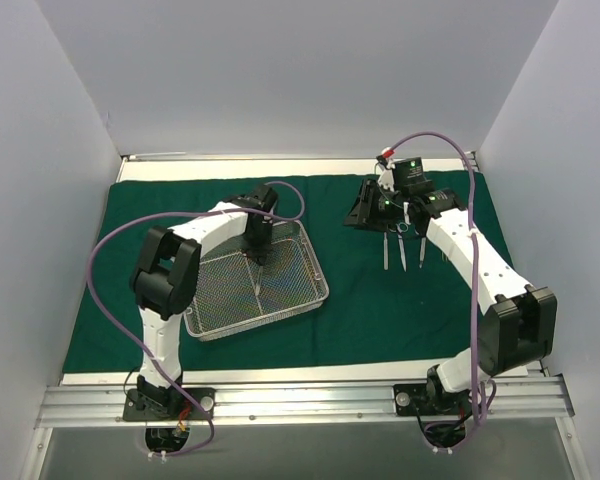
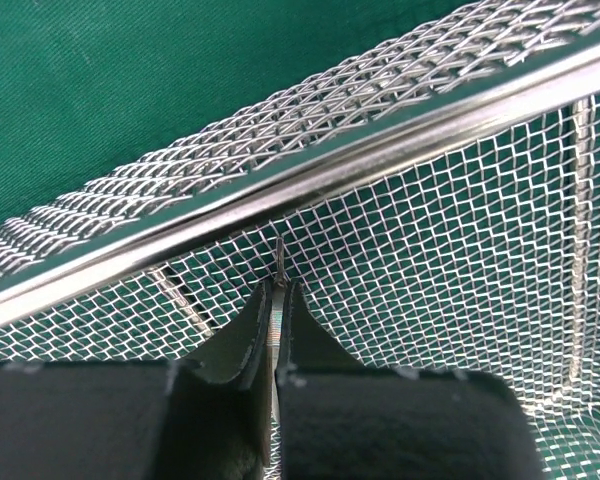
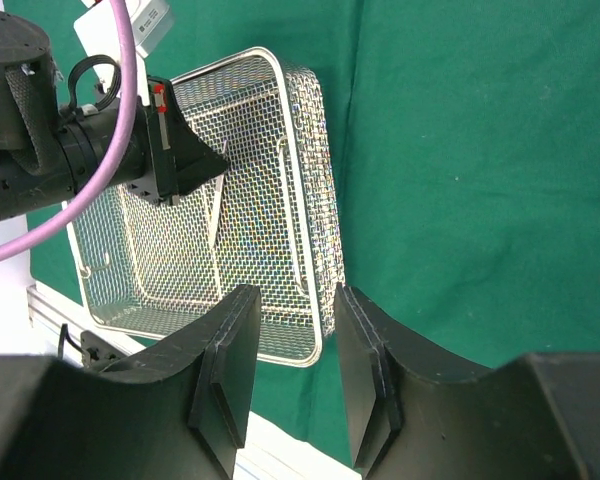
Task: Open and lay out the surgical kit
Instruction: Pick up the medical item from the container, then place the medical item in the surgical kit.
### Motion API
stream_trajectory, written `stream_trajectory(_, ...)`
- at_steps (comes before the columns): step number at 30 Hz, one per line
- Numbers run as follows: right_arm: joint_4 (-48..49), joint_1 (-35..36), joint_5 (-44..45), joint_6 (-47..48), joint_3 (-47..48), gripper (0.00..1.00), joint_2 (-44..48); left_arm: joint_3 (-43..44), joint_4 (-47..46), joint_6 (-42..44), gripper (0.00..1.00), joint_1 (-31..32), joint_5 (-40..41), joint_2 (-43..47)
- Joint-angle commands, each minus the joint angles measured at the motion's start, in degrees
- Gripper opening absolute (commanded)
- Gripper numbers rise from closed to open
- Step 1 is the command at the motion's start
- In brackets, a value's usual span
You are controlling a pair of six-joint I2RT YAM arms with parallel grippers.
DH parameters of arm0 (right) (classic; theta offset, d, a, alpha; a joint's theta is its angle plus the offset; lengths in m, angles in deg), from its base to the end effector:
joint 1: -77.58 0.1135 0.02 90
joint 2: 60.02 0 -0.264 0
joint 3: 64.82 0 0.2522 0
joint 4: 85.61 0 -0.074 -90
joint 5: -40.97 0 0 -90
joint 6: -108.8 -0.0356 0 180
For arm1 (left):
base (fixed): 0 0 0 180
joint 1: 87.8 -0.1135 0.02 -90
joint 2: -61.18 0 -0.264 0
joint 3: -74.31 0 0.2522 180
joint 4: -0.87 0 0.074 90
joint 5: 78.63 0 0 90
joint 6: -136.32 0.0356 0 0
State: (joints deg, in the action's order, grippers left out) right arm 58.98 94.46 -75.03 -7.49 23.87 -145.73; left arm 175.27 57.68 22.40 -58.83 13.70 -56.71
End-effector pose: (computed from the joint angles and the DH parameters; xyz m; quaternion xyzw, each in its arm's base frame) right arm 0.3223 0.1141 0.3330 -0.0379 0.8600 0.3559 0.3638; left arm 0.3642 -0.2000 0.1682 0.0407 0.9889 -0.0449 0.1356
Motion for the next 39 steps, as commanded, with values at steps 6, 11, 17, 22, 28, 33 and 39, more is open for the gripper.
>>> stream_trajectory(6,3.5,2.1,-1.6,-0.3,1.0,0.34,-1.3,2.0,3.7,0.5,0.02,-1.7,-7.7,7.3)
stream_trajectory(11,6.9,5.7,-1.8,-1.8,1.6,0.33,-3.2,4.3,6.4,-0.4,0.02,-3.0,-10.1,11.4)
stream_trajectory(17,12.1,10.0,-4.1,-2.5,1.5,0.33,-5.4,5.4,7.1,-3.5,0.02,-4.4,-13.8,14.2)
stream_trajectory(22,19.2,15.7,-4.4,-5.3,0.6,0.41,-7.0,8.4,6.2,-9.6,0.02,-5.2,-14.4,15.8)
stream_trajectory(28,24.3,19.5,-1.3,-9.2,1.2,0.46,-9.6,11.0,4.4,-14.9,0.02,-5.3,-11.6,17.2)
stream_trajectory(33,23.1,20.6,0.2,-9.0,2.3,0.46,-11.5,11.8,4.2,-15.9,0.02,-5.1,-12.5,17.3)
stream_trajectory(39,23.8,20.9,-0.3,-8.7,2.8,0.42,-13.0,10.7,3.9,-16.5,0.02,-5.1,-13.3,18.8)
